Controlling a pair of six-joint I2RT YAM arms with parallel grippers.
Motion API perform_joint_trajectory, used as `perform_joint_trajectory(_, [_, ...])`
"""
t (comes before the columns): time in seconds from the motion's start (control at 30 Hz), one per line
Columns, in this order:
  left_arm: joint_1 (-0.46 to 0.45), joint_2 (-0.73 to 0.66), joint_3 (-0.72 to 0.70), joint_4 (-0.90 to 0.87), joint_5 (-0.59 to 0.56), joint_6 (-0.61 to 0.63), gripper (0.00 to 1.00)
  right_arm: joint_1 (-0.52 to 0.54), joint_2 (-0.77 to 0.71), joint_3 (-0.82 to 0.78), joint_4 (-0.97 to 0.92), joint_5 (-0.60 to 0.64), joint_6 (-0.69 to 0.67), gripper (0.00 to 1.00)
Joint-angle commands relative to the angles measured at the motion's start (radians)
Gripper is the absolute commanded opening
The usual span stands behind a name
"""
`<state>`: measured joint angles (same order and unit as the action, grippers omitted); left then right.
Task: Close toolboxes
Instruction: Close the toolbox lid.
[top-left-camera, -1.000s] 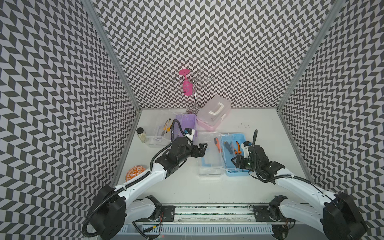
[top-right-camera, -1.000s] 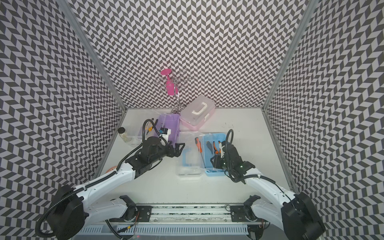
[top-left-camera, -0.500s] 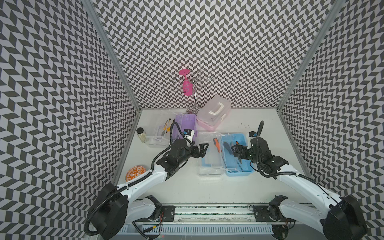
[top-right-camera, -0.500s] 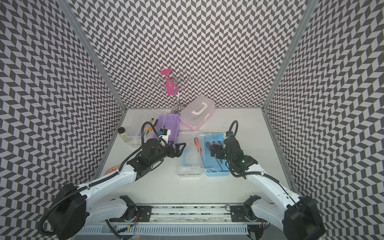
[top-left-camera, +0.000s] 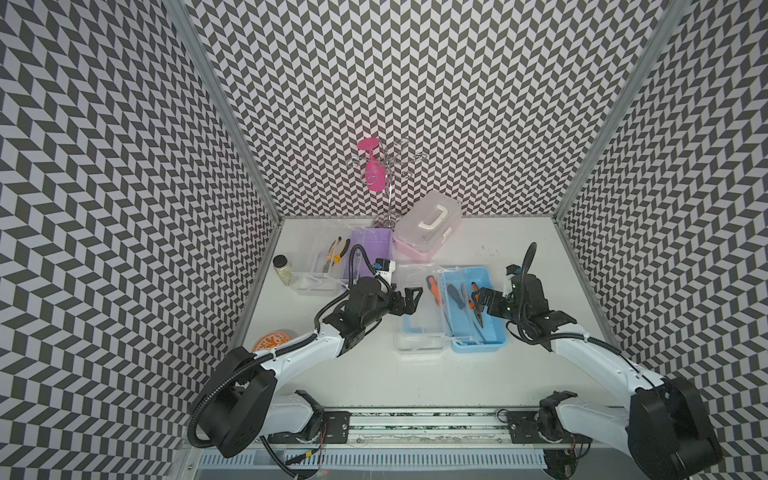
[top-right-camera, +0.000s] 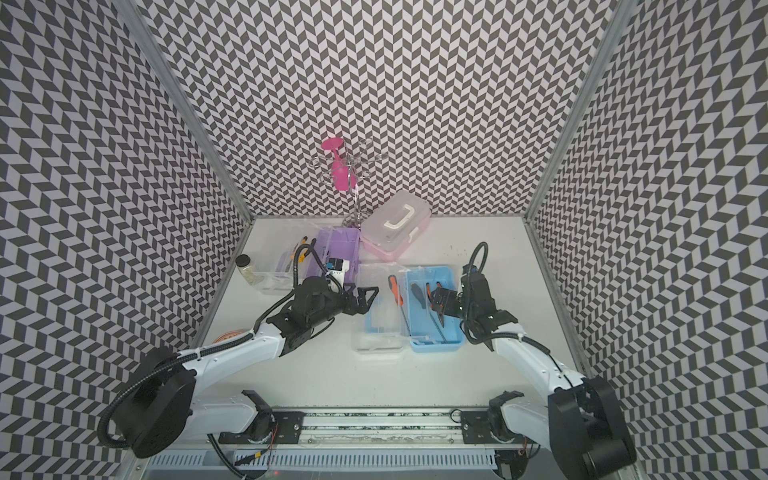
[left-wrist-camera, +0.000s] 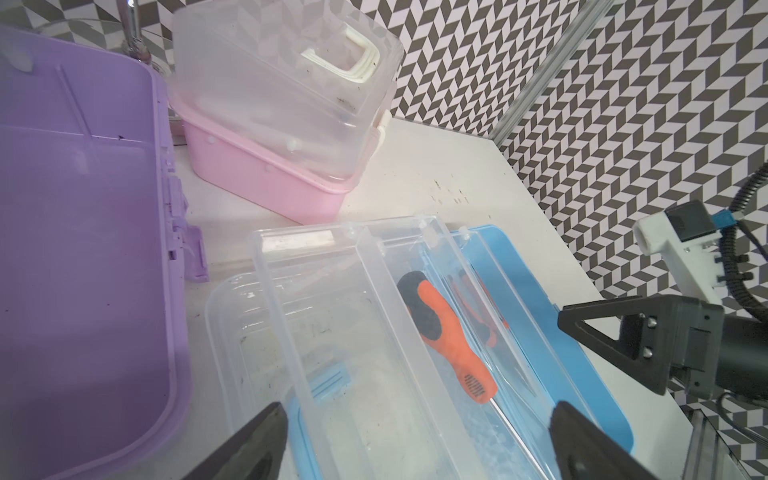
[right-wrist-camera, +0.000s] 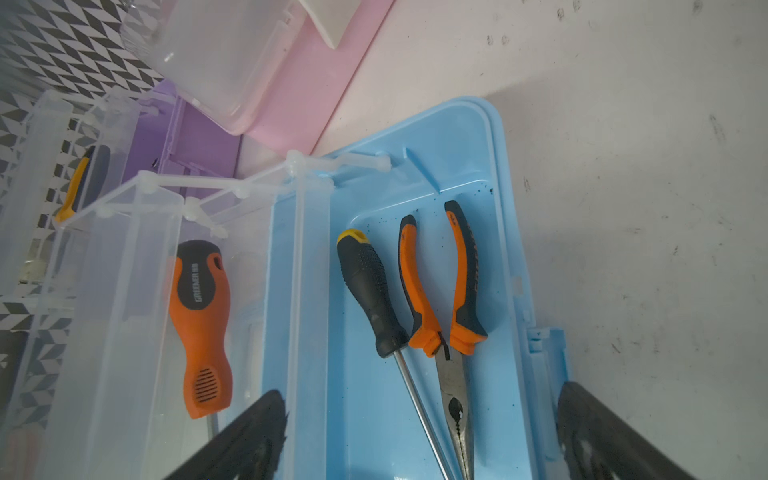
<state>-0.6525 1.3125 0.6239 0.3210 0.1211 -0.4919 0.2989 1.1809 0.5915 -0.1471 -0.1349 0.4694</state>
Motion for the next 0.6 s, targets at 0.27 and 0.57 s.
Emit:
perform_joint_trajectory(0.27, [-0.063,0.061,0.117,0.036,-0.011,0.011,0.99,-0.004,0.032,-0.032,0.141,-0.19,-0.016,1.0])
perform_joint_trajectory(0.57, [-0.111,0.096,0.213,-0.016,-0.016,0.047,0.99,-0.004,0.036,-0.034,0.144,-0.205,-0.008,0.99])
